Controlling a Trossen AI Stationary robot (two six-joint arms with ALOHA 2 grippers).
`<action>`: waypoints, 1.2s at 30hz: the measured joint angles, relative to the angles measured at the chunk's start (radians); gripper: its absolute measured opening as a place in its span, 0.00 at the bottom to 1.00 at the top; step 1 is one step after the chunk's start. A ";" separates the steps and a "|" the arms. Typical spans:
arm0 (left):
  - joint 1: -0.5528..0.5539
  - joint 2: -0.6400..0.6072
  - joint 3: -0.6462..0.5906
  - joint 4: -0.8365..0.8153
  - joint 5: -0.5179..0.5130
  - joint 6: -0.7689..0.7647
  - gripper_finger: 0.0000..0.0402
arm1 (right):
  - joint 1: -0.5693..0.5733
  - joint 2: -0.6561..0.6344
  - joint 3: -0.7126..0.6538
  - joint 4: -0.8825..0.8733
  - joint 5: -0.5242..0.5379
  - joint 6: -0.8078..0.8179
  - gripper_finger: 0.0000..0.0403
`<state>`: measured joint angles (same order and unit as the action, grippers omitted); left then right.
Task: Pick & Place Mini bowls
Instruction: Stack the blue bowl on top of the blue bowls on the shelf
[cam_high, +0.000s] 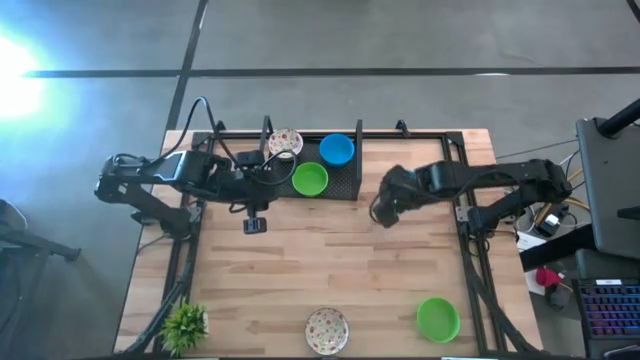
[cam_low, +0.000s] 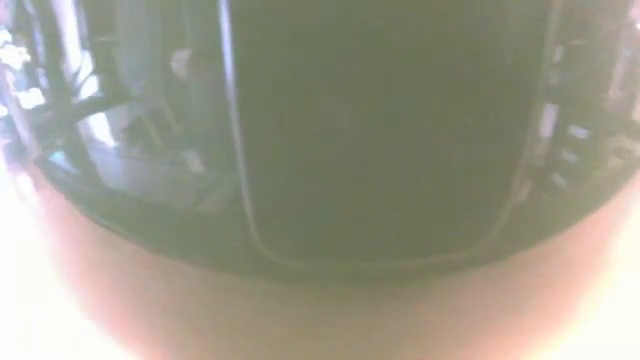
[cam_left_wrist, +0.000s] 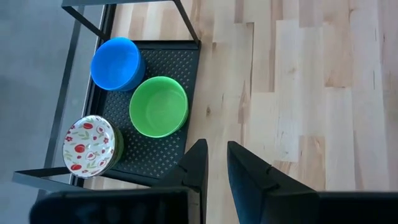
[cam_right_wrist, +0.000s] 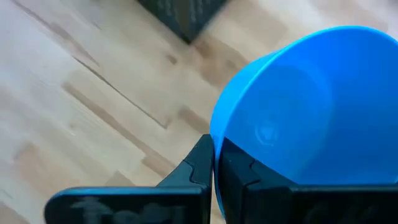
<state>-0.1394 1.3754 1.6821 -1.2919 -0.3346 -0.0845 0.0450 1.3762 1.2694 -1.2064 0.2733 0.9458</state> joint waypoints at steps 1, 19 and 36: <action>0.000 0.000 0.000 -0.001 0.000 0.000 0.13 | -0.015 0.000 0.020 0.000 0.000 -0.028 0.02; 0.000 0.000 -0.001 0.033 -0.183 -0.115 0.13 | -0.319 0.120 0.260 0.226 -0.113 -0.528 0.02; 0.010 0.000 -0.001 0.062 -0.353 -0.340 0.13 | -0.409 0.526 0.865 0.113 -0.162 -1.000 0.02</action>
<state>-0.1299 1.3755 1.6814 -1.2300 -0.6873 -0.4244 -0.3637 1.9020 2.1340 -1.0934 0.1112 -0.0542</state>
